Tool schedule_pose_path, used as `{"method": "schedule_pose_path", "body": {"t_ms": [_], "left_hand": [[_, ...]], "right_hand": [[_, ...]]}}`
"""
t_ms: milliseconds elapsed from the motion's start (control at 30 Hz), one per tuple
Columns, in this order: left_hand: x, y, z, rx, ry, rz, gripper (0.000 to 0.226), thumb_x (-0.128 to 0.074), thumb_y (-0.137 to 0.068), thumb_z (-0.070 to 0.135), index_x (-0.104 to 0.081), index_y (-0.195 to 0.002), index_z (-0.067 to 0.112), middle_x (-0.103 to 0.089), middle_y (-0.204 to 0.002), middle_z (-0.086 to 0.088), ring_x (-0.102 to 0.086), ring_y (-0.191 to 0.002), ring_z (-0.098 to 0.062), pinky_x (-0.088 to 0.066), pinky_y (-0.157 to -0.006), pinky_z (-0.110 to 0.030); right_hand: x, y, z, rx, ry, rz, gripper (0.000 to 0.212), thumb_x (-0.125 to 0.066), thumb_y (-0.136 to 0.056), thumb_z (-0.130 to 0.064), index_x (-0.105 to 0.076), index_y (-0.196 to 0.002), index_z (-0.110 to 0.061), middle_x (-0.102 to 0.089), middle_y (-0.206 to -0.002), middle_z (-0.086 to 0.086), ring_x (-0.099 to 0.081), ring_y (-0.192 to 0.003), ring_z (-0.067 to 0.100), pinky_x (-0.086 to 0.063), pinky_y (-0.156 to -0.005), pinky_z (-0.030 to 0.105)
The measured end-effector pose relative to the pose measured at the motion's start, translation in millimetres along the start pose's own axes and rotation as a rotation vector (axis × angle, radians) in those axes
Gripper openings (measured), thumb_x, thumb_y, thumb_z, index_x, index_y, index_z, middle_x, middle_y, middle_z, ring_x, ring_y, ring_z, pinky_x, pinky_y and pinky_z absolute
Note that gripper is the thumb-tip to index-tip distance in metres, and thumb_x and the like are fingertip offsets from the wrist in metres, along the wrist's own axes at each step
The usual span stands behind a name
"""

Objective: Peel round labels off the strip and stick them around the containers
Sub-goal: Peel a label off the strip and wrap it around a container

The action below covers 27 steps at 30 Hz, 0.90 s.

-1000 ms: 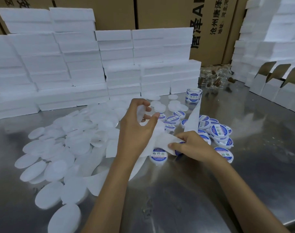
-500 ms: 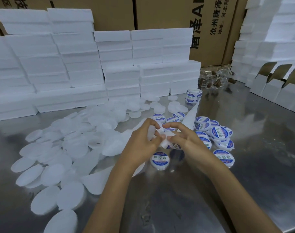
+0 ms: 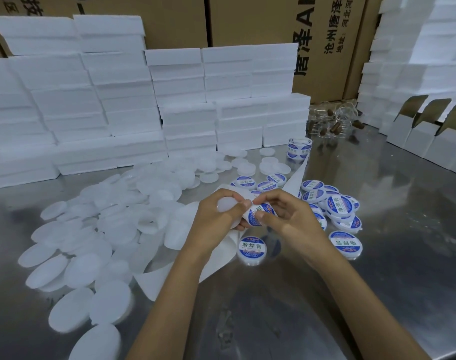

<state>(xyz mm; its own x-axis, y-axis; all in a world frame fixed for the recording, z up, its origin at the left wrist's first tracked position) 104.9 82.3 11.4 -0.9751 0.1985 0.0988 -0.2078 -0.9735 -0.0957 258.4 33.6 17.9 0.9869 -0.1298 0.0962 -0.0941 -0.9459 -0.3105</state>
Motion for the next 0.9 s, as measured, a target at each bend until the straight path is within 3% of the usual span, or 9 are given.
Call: {"method": "schedule_pose_path", "body": {"t_ms": [100,200,300,367,467,667,733,833,900], "left_hand": [[0.3,0.4,-1.6,0.011,-0.021,0.018,0.008,-0.077,-0.087,0.015,-0.069,-0.089,0.018,-0.073,-0.082,0.004,-0.075,-0.069,-0.014,-0.060,-0.059,-0.025],[2.1,1.3,-3.2,0.050,-0.009,0.038,0.010,-0.077,-0.086,0.014,-0.069,-0.086,0.019,-0.073,-0.093,-0.003,-0.074,-0.067,-0.012,-0.058,-0.057,-0.022],[3.6,2.2,-4.0,0.090,0.022,0.047,0.009,-0.078,-0.086,0.016,-0.070,-0.087,0.019,-0.074,-0.101,-0.006,-0.075,-0.076,-0.017,-0.062,-0.066,-0.028],[2.9,2.6,-5.2,0.116,0.048,0.039,0.008,-0.078,-0.086,0.015,-0.071,-0.090,0.017,-0.075,-0.102,-0.009,-0.076,-0.081,-0.020,-0.063,-0.073,-0.034],[2.6,2.5,-7.0,0.148,0.078,0.034,0.012,-0.078,-0.085,0.014,-0.071,-0.095,0.012,-0.074,-0.104,-0.014,-0.075,-0.089,-0.027,-0.062,-0.082,-0.040],[7.0,3.5,-16.0,0.208,0.209,0.040,0.015,-0.077,-0.085,0.010,-0.072,-0.098,0.005,-0.074,-0.092,-0.019,-0.070,-0.067,-0.020,-0.059,-0.067,-0.029],[10.5,0.6,-20.3,0.227,0.170,0.078,0.012,-0.078,-0.085,0.013,-0.072,-0.095,0.010,-0.075,-0.089,-0.013,-0.072,-0.064,-0.017,-0.059,-0.066,-0.027],[16.1,-6.4,-22.2,0.225,0.097,0.155,0.013,-0.078,-0.087,0.018,-0.067,-0.083,0.023,-0.070,-0.069,0.006,-0.068,-0.051,-0.003,-0.050,-0.047,-0.012],[19.5,-8.4,-21.4,0.213,0.009,0.189,0.021,-0.076,-0.089,0.022,-0.059,-0.078,0.029,-0.061,-0.072,0.012,-0.063,-0.048,0.005,-0.041,-0.040,-0.006]], "right_hand": [[-3.8,-0.3,2.4,-0.002,0.047,-0.030,0.030,-0.070,-0.087,0.001,-0.070,-0.107,-0.022,-0.072,-0.105,-0.008,-0.068,-0.103,0.012,-0.056,-0.089,0.029],[-5.5,-0.4,5.5,0.007,0.131,-0.036,0.035,-0.069,-0.089,-0.005,-0.069,-0.113,-0.031,-0.069,-0.114,-0.012,-0.066,-0.107,0.011,-0.054,-0.096,0.037],[-3.7,0.2,3.1,0.056,0.245,-0.002,0.031,-0.070,-0.090,-0.013,-0.069,-0.110,-0.037,-0.068,-0.115,-0.016,-0.064,-0.108,0.010,-0.052,-0.097,0.041],[-2.2,1.4,-1.3,0.105,0.294,0.029,0.030,-0.071,-0.090,-0.017,-0.069,-0.106,-0.043,-0.066,-0.112,-0.022,-0.062,-0.107,0.007,-0.052,-0.093,0.034],[-2.0,3.7,-6.5,0.158,0.345,0.061,0.030,-0.072,-0.089,-0.020,-0.069,-0.105,-0.046,-0.063,-0.107,-0.021,-0.060,-0.107,0.002,-0.046,-0.084,0.011],[-6.5,8.6,-20.5,0.243,0.390,0.121,0.025,-0.074,-0.087,-0.015,-0.073,-0.097,-0.038,-0.054,-0.110,-0.010,-0.052,-0.107,-0.002,-0.044,-0.077,0.009],[-7.9,10.4,-25.4,0.265,0.410,0.140,0.019,-0.075,-0.085,-0.014,-0.073,-0.090,-0.032,-0.052,-0.116,-0.009,-0.048,-0.111,-0.003,-0.043,-0.077,0.007],[-5.1,9.7,-24.1,0.222,0.344,0.145,0.017,-0.076,-0.083,-0.011,-0.071,-0.085,-0.028,-0.053,-0.120,-0.010,-0.045,-0.123,0.006,-0.042,-0.090,0.014],[-0.1,8.6,-24.1,0.194,0.240,0.149,0.011,-0.073,-0.078,-0.015,-0.070,-0.085,-0.024,-0.058,-0.115,-0.011,-0.050,-0.121,0.011,-0.039,-0.097,0.024]]}}
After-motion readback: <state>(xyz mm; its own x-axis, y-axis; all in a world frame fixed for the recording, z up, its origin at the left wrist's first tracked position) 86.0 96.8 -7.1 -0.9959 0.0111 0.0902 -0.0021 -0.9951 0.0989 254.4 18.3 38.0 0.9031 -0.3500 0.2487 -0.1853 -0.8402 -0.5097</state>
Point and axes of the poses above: each hand's wrist, its own y-axis away from the middle knuckle, its own x-axis out of the back of the hand, z = x × y, the point moved 9 cm from there along -y, towards the middle knuckle
